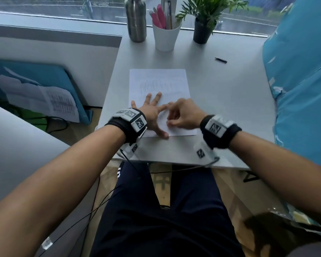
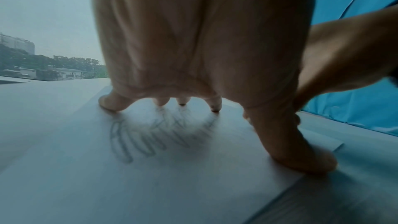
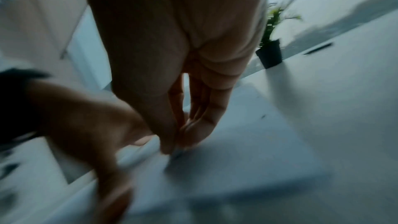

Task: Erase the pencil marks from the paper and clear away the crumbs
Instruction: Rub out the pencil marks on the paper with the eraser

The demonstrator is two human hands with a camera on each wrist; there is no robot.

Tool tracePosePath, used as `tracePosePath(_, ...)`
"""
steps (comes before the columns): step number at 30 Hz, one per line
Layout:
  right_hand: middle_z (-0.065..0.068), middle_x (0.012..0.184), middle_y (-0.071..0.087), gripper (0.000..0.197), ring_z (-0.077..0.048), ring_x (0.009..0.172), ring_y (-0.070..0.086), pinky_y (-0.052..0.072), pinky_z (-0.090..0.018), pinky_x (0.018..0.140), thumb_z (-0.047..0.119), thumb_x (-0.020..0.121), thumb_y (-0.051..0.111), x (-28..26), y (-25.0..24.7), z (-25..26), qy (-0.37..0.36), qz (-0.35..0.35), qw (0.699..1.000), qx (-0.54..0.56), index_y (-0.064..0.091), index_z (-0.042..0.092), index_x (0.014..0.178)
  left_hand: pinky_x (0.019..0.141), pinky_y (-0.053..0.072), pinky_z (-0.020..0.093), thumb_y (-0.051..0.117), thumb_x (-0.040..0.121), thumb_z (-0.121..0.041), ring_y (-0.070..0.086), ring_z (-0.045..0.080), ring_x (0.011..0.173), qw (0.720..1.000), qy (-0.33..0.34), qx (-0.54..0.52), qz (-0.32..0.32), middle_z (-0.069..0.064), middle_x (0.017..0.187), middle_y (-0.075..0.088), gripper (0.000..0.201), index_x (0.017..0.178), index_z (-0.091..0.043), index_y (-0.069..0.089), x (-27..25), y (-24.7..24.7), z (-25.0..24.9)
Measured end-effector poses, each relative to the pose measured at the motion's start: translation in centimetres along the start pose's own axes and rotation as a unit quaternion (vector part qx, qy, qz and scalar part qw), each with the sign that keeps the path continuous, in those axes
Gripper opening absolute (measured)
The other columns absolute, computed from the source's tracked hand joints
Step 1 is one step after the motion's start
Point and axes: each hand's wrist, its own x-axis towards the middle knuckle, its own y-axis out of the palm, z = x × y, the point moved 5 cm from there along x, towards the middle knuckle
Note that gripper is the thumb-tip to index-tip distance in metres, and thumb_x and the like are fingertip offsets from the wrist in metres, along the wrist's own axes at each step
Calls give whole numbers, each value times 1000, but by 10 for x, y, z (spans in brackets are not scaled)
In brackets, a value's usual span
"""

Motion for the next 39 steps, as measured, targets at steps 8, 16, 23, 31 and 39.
tracePosePath(8,1,71,67,8,-15,67,65,53,-23,63,15,72,75,-6,0,0,-11,-17,1000,15,74,7,75,104,-4,78,80,51,-73,-31,26,144,1000,-5,2,5,-8,156,-36,133,148,-54,-10,1,1,-1)
tracePosePath(16,0,72,72,7,-10,65,66,53,-18,63,18,72,77,-9,-2,-9,8,-23,999,22,75,12,74,105,-2,78,78,52,-74,-31,27,144,1000,-6,6,10,-8,155,-36,133,146,-56,-13,0,1,-2)
tracePosePath(23,-1,73,72,6,-12,68,68,56,-23,66,18,73,77,-11,-2,-11,-11,-1,1000,15,75,13,76,104,-1,78,78,50,-76,-30,26,145,1000,-9,9,7,-9,155,-36,133,145,-57,-13,1,0,-2)
tracePosePath(31,-1,73,72,5,-12,68,68,56,-23,67,17,73,76,-13,-5,-13,9,-7,1000,18,75,13,77,104,0,79,78,49,-77,-29,26,145,1000,-10,12,6,-9,156,-35,133,146,-58,-12,-1,-1,-4)
tracePosePath(39,-3,71,70,7,-13,65,66,57,-22,64,14,74,77,3,-28,-26,74,-91,993,7,75,8,78,104,-4,78,76,50,-78,-31,26,144,1000,-11,9,9,-10,155,-36,132,145,-59,-14,-1,0,-3)
